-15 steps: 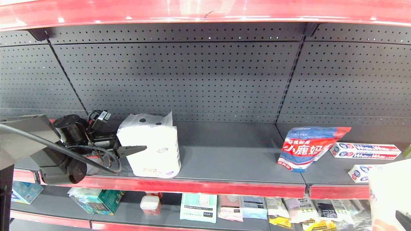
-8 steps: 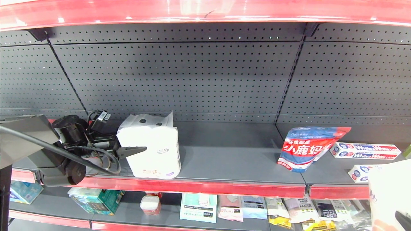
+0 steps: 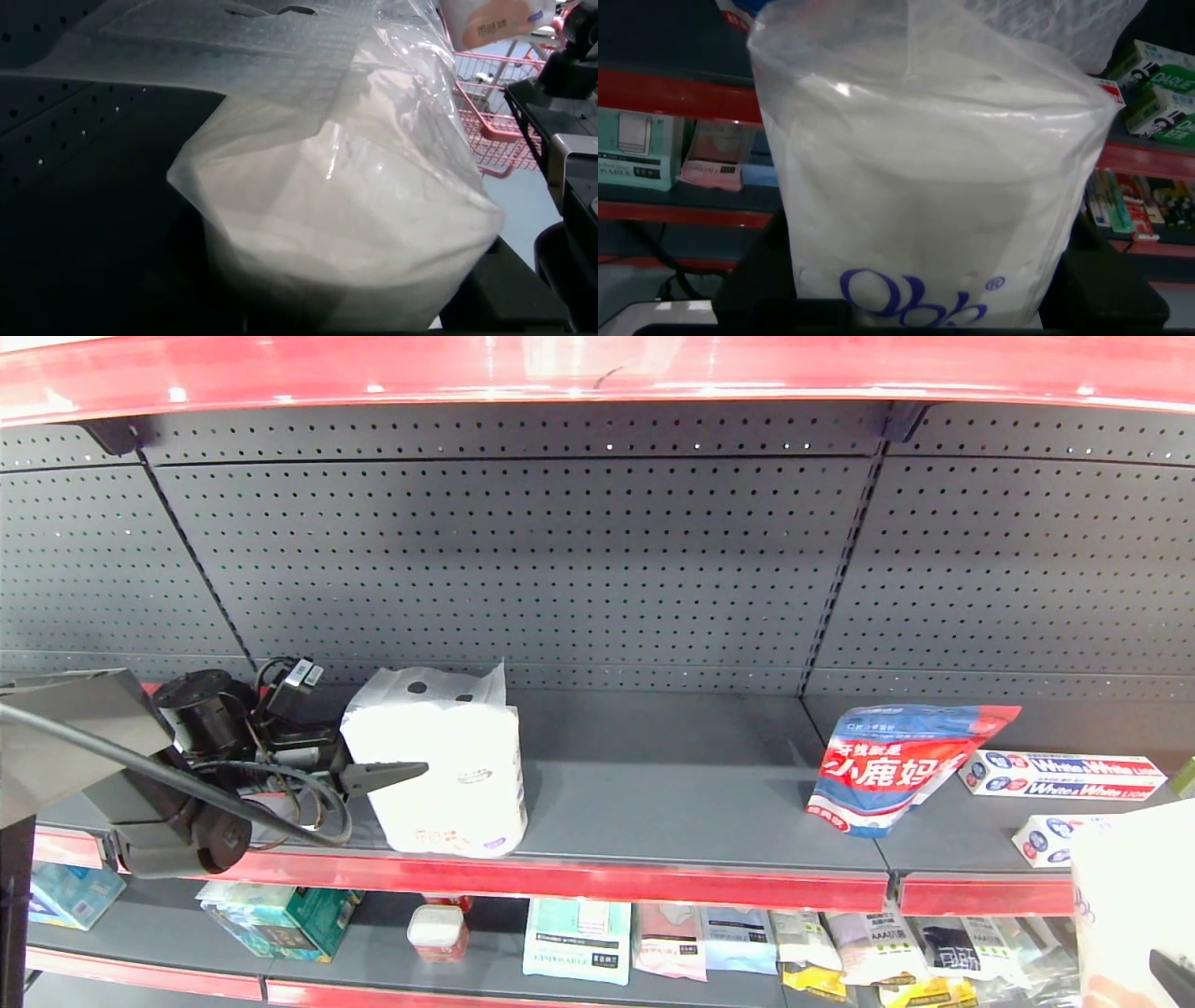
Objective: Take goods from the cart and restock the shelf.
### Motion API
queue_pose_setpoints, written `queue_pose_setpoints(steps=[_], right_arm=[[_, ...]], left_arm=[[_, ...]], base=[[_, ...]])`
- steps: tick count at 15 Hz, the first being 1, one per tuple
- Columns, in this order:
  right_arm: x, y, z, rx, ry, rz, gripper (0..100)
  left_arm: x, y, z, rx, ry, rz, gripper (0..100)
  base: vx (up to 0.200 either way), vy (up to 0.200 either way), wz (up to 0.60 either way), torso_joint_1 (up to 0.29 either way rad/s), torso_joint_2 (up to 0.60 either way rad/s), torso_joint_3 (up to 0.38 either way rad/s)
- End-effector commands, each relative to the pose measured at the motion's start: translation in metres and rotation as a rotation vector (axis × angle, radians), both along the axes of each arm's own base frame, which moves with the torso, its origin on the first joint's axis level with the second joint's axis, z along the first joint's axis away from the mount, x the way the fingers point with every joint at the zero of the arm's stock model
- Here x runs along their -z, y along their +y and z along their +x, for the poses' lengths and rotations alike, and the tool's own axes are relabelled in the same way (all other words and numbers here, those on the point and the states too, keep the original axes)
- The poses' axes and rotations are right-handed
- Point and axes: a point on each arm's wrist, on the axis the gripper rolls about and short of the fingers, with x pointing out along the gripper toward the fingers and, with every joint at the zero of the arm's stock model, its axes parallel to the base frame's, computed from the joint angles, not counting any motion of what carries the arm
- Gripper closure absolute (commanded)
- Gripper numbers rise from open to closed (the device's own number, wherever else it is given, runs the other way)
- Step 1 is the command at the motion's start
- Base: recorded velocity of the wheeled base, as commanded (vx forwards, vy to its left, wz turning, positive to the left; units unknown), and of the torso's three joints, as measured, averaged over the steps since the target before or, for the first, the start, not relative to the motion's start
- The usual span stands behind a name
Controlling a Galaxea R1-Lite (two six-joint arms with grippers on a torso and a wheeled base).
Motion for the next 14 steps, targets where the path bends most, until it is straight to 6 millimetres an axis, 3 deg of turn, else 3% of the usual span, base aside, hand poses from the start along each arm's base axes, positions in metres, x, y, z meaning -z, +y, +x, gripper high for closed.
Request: queue_pose_setpoints(steps=[1,14], right_arm=[[0.0,-0.0001,0.0001,0.001,0.0,0.0,100],[-0.0001,0.0,-0.0001,0.0,-0.001,-0.005,100]], left_arm=[[0.0003,0.0002,-0.0001,-0.001,0.0,0.0,100],[0.0043,0.0015,0.0007,-0.012,-0.024,0.005,100]], base=[[0.0,0.0,0.0,0.0,0.0,0.0],[0.0,0.0,0.0,0.0,0.0,0.0]])
